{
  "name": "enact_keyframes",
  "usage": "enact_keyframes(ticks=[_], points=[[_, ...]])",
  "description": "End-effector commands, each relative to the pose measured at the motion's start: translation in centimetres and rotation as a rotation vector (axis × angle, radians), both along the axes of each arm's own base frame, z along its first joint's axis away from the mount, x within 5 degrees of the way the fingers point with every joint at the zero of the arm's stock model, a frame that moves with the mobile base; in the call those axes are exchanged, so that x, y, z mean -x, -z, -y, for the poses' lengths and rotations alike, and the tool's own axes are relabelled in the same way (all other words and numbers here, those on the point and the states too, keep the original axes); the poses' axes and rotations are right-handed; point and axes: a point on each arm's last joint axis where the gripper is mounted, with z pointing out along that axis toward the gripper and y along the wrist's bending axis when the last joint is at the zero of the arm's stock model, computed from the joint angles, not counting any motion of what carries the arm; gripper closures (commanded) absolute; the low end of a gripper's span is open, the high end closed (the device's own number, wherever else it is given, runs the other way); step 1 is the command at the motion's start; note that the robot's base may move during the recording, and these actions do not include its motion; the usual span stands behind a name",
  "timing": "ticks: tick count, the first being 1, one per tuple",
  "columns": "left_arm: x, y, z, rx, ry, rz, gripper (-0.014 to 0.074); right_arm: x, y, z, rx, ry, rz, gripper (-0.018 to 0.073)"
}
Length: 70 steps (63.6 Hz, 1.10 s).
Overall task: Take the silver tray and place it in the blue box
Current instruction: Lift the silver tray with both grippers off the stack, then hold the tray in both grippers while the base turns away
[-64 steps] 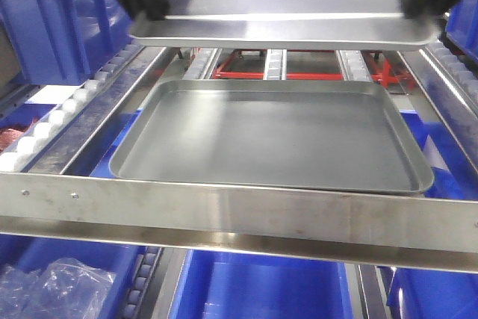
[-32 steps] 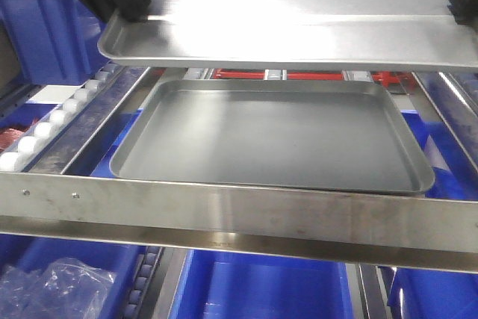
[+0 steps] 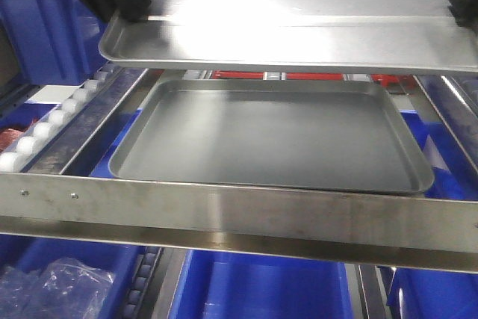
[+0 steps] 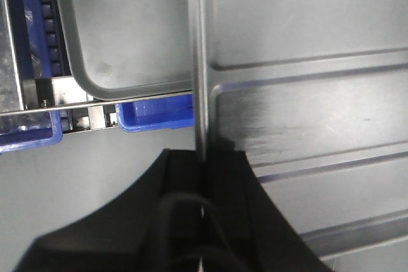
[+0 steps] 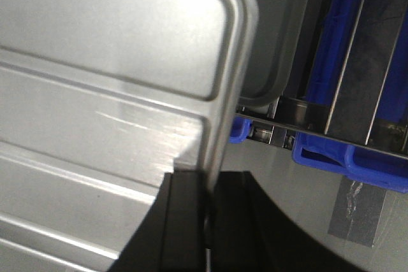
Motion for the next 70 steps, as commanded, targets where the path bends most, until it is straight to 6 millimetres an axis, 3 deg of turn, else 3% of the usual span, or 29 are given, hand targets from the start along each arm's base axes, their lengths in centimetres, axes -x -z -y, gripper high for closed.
enact_keyframes(ticks=[1,70], points=[[0.24,-1.65,-1.17,-0.044,0.01,0.088,0.0694,0.03,-1.35,1.12,0.085,-0.003,0.082,0.0503],[0.23,-1.67,-1.14,-0.04,0.01,0.09,0.0694,0.03,-1.35,1.12,0.085,-0.003,0.082,0.0503]])
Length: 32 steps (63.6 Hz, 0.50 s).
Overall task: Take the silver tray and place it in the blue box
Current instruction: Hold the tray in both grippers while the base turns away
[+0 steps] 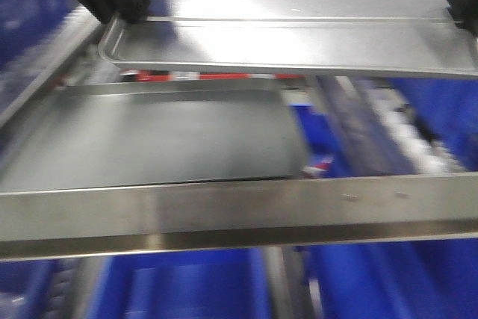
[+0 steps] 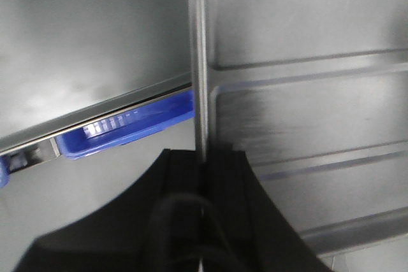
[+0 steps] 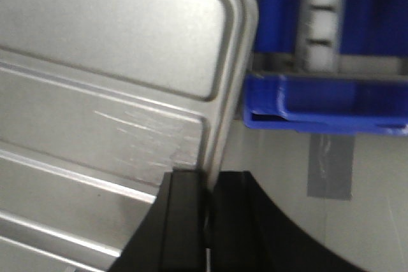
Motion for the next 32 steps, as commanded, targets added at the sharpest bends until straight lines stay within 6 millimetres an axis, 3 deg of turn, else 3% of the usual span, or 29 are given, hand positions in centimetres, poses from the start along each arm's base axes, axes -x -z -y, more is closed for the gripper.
enact_keyframes(ticks=[1,32], points=[[0.22,-1.72,-1.13,-0.038,0.01,0.092,0.0694,0.02,-1.35,1.11,0.086,-0.005,0.083,0.0503],[0.22,-1.72,-1.13,-0.038,0.01,0.092,0.0694,0.12,-1.27,1.19,0.094,-0.002,0.069,0.0503]])
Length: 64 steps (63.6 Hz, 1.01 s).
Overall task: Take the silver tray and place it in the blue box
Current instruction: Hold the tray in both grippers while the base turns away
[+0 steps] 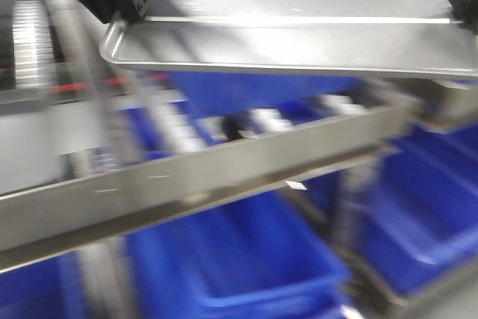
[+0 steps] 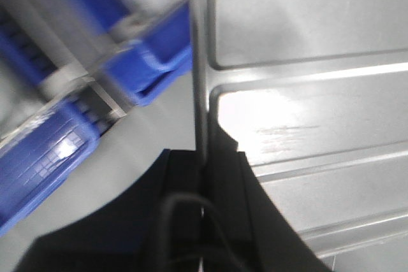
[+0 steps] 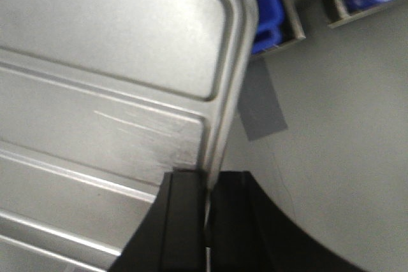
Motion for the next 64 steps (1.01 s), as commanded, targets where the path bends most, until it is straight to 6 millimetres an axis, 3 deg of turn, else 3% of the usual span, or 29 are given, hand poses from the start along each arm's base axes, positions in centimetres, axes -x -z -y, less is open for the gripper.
enact_keyframes(ticks=[1,64], points=[[0.22,-1.72,-1.13,-0.038,0.01,0.092,0.0694,0.11,-1.28,1.18,0.093,-0.002,0.071,0.0503],[0.22,-1.72,-1.13,-0.038,0.01,0.092,0.0694,0.12,-1.27,1.18,0.093,-0.002,0.07,0.0503]])
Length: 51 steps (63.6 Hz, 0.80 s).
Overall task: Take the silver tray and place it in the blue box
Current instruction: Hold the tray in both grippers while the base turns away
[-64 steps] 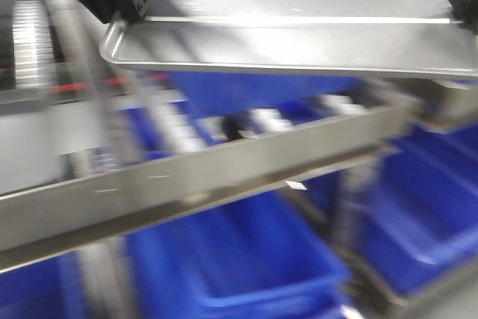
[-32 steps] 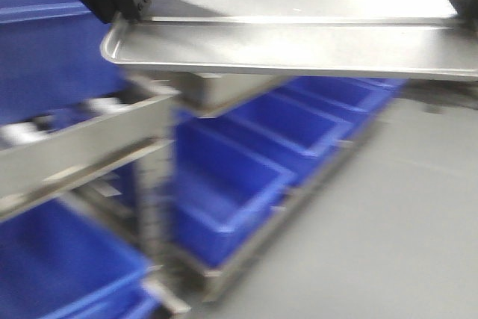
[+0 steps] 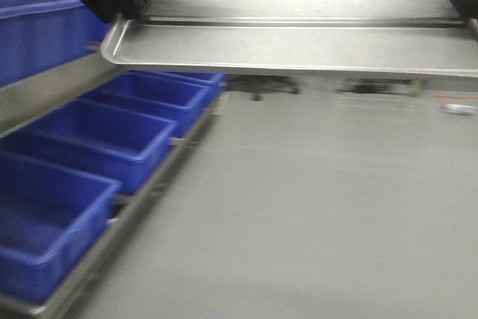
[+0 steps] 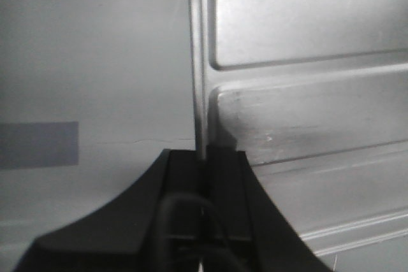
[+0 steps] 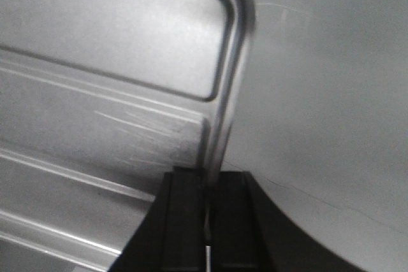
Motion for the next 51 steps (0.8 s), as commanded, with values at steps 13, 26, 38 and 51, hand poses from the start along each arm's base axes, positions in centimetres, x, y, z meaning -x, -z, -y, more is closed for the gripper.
enact_keyframes(ticks=[13,26,38,51], points=[[0.23,-1.71,-1.14,-0.039,0.009,0.09,0.0694,0.11,-1.28,1.18,0.093,-0.002,0.071,0.0503],[0.23,-1.71,-1.14,-0.039,0.009,0.09,0.0694,0.11,-1.28,1.18,0.093,-0.002,0.071,0.0503],[0.23,-1.71,-1.14,-0.039,0.009,0.09,0.0694,0.11,-1.28,1.18,0.093,-0.002,0.071,0.0503],[0.24,-1.71,-1.13,-0.037,0.009,0.089,0.0694,0.11,-1.28,1.18,0.093,-0.002,0.071,0.0503]])
